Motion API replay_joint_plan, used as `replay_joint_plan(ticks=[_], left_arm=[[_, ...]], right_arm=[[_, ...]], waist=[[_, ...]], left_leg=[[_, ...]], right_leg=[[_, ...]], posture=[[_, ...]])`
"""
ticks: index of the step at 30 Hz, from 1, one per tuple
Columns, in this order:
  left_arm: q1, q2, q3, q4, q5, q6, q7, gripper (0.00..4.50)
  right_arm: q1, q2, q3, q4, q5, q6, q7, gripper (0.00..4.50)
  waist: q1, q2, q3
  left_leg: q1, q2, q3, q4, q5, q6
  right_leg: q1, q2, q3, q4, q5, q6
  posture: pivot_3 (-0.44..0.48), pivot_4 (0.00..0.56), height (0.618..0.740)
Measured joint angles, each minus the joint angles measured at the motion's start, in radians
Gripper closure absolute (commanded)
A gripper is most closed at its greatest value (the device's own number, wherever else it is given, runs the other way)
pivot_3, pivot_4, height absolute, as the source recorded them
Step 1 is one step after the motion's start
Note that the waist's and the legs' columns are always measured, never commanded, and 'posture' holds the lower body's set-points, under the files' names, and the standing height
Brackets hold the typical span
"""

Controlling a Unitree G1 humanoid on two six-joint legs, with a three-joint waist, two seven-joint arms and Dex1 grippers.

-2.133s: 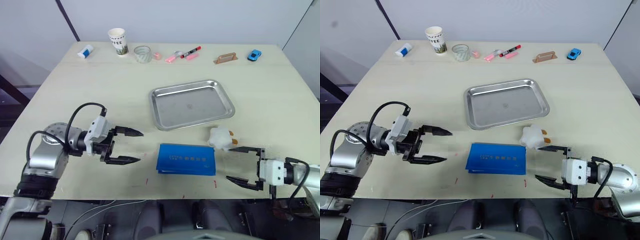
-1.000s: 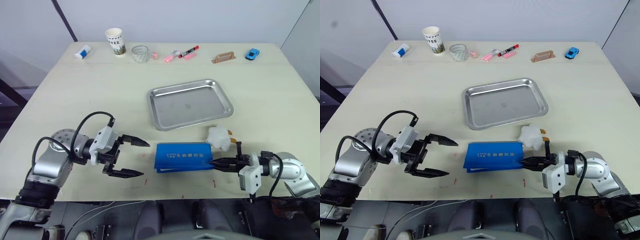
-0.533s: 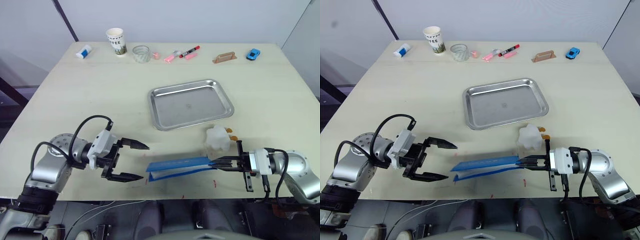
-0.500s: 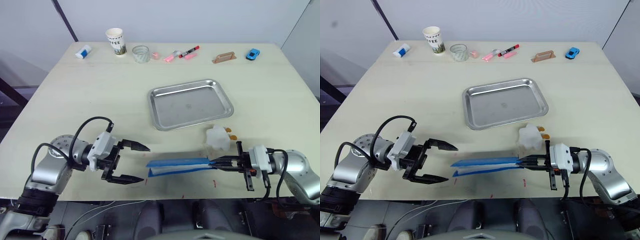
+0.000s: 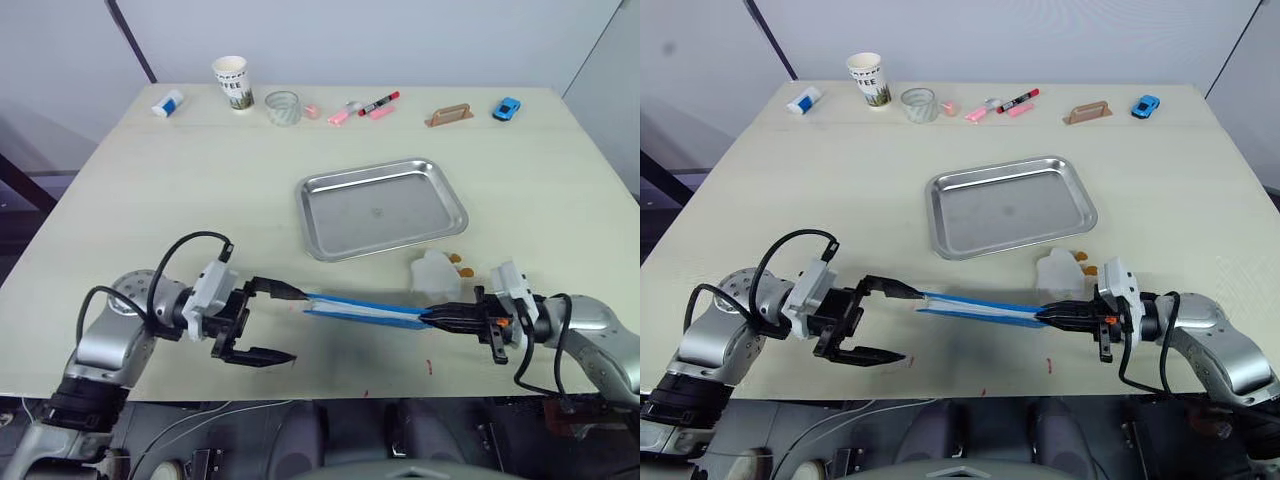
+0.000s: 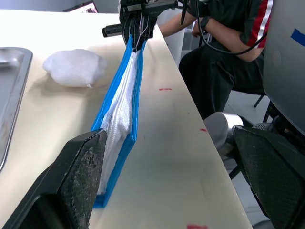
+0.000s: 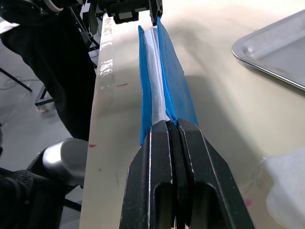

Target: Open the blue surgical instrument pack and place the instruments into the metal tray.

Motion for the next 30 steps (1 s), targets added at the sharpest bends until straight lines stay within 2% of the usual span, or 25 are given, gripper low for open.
replay_joint_plan(ticks=[9, 14, 28, 29, 30], left_arm=[[-0.028, -0.035, 0.008, 0.075, 0.009, -0.006, -0.001, 0.00], [-0.063, -0.099, 0.008, 0.136, 0.032, -0.025, 0.005, 0.00], [-0.113, -0.177, -0.023, 0.226, 0.104, -0.067, -0.002, 0.00], [-0.116, -0.179, -0.032, 0.234, 0.109, -0.070, -0.002, 0.61], [-0.116, -0.179, -0.034, 0.235, 0.110, -0.071, -0.002, 0.82]], right_arm=[[-0.024, 0.003, -0.025, 0.013, -0.004, 0.078, 0.067, 4.47], [-0.052, 0.026, -0.027, 0.042, -0.031, 0.076, 0.088, 4.47], [-0.079, 0.076, -0.032, 0.067, -0.076, 0.075, 0.099, 4.47], [-0.079, 0.080, -0.035, 0.071, -0.077, 0.074, 0.100, 4.50], [-0.079, 0.081, -0.036, 0.071, -0.078, 0.074, 0.100, 4.50]], waist=[[-0.001, 0.000, 0.000], [-0.001, 0.000, 0.000], [-0.005, 0.000, 0.000], [-0.005, 0.000, 0.000], [-0.005, 0.000, 0.000]], left_leg=[[0.000, 0.000, 0.000, 0.000, 0.000, 0.000], [-0.001, 0.000, -0.001, 0.000, 0.000, 0.000], [0.000, 0.000, -0.001, 0.000, 0.000, 0.000], [0.000, 0.000, -0.001, 0.000, 0.000, 0.000], [0.000, 0.000, -0.001, 0.000, 0.000, 0.000]], right_leg=[[0.000, 0.000, 0.000, 0.000, 0.000, 0.000], [0.000, 0.000, -0.001, 0.000, 0.000, 0.000], [0.000, 0.001, 0.000, 0.000, 0.000, 0.000], [0.000, 0.001, 0.000, 0.000, 0.000, 0.000], [0.000, 0.001, 0.000, 0.000, 0.000, 0.000]], posture=[[0.000, 0.150, 0.725], [0.000, 0.150, 0.725], [0.000, 0.150, 0.725], [0.000, 0.150, 0.725], [0.000, 0.150, 0.725]])
